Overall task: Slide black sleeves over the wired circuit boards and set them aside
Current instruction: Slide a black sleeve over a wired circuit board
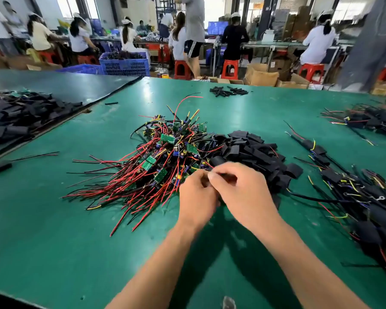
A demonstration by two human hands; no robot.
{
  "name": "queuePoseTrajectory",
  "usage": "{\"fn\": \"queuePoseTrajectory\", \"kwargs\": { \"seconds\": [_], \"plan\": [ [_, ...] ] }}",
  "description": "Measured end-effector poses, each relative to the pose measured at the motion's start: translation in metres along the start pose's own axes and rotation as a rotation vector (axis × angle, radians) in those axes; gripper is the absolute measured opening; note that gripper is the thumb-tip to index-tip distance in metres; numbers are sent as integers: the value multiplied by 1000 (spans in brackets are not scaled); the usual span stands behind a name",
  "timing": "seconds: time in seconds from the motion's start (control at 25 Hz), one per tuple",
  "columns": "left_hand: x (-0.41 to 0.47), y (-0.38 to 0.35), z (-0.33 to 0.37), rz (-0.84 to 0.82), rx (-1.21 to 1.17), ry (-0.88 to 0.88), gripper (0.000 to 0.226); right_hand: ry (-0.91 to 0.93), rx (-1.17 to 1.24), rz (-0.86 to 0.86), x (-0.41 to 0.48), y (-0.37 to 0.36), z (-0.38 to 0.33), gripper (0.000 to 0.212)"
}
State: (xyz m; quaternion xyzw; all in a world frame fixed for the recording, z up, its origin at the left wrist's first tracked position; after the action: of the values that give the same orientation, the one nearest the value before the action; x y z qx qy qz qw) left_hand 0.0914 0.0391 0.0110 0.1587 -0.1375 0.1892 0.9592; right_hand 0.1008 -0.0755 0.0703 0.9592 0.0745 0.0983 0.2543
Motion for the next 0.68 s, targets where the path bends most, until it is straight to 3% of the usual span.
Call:
{"fn": "queuePoseTrajectory", "kwargs": {
  "seconds": [0.12,0.32,0.56,0.68],
  "plan": [
    [9,-1,-23,58,-11,-11,17,111,-237,89,67,-30,-23,14],
    [23,-5,-48,63,-88,32,21,181,-573,-45,121,-76,-13,42],
    [29,-11,-50,19,-103,40,16,405,-569,-99,124,-74,-24,27],
    [28,-13,-51,-7,-221,78,13,257,-402,8,144,-42,-38,31]
  ]
}}
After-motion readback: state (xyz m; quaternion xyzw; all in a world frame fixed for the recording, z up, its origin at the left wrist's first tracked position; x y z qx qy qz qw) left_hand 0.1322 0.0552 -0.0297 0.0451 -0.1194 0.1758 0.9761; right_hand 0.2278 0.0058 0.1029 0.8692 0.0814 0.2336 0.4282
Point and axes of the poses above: each hand's wrist, its own x-axis towards the middle knuckle, its own y-axis out of the back of the hand, z = x × y, the point moved 10 cm from there along x, towards the middle knuckle, and after that the axes turned 13 degrees about -y, right-handed, at the moved point
